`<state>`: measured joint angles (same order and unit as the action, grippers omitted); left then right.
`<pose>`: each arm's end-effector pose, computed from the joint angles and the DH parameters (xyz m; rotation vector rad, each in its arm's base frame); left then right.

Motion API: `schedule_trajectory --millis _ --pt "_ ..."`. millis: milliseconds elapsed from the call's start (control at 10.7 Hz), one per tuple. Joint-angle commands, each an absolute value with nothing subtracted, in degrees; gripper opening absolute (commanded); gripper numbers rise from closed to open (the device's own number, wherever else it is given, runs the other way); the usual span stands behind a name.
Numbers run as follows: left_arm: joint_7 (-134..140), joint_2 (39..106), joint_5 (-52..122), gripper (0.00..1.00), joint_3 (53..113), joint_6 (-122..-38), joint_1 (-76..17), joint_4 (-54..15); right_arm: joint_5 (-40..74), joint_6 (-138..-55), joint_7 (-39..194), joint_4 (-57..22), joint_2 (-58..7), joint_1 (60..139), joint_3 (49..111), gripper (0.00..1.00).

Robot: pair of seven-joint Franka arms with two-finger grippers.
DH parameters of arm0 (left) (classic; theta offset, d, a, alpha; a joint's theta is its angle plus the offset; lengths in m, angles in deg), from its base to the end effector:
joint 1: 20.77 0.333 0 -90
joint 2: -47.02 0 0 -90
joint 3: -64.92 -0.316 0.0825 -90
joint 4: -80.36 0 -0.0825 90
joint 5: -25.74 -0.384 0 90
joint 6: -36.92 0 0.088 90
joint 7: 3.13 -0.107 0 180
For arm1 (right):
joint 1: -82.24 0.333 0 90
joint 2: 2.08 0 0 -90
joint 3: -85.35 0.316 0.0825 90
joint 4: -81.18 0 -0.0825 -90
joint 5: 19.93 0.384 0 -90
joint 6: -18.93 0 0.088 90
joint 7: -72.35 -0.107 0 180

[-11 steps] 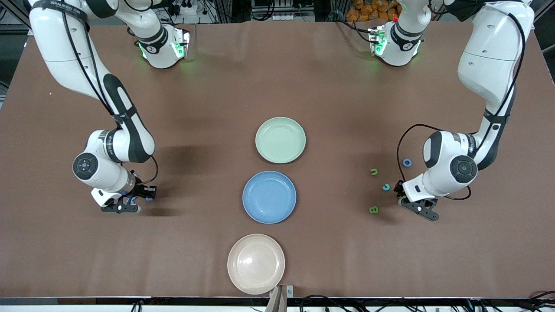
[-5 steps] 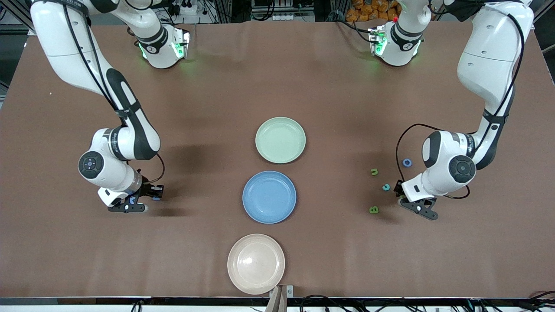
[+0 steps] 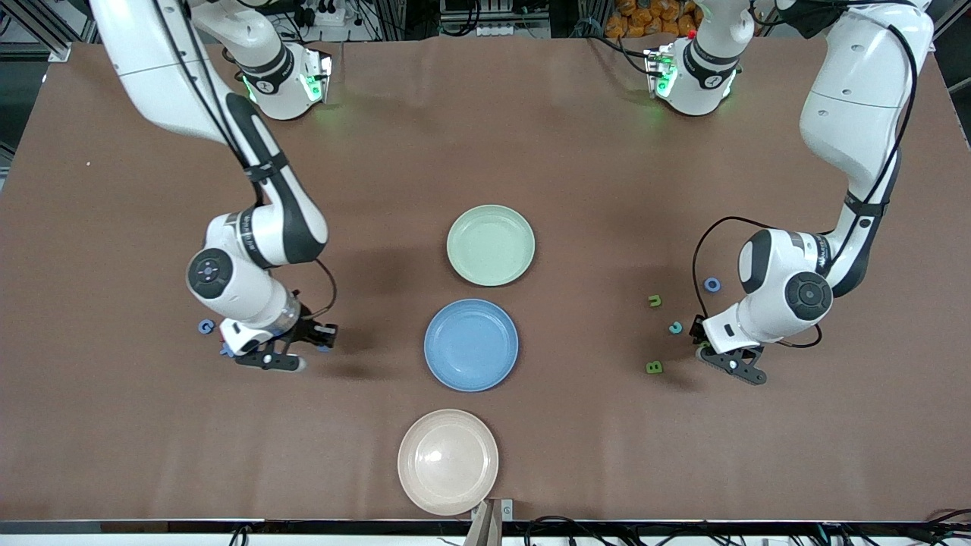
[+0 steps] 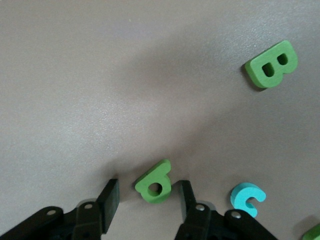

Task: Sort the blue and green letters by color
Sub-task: 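Carry the blue 3 onto the blue plate with the right gripper and release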

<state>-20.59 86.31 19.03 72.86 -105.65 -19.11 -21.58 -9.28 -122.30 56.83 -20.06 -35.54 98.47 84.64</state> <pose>0.6568 -0.0661 0.1764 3.0424 -0.7348 0.0525 0.6489 0.1807 0.2434 -2.9885 0.2035 -0.1175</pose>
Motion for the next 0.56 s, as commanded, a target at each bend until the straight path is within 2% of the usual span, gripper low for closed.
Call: schedule_trajectory --millis 0,187,466 --pt "-20.00 87.01 20.03 0.45 72.75 -105.81 -19.19 -21.24 -1.76 -121.78 55.39 -16.22 -36.27 104.02 84.39 0.13" --pt "-20.00 87.09 20.03 0.45 72.75 -105.81 -19.28 -21.07 6.40 -122.40 54.51 -10.18 -40.29 110.60 83.60 0.13" --pt "-19.83 87.18 20.11 0.45 72.75 -105.81 -19.45 -20.80 8.02 -126.60 51.44 -7.16 -42.68 114.66 83.33 0.13"
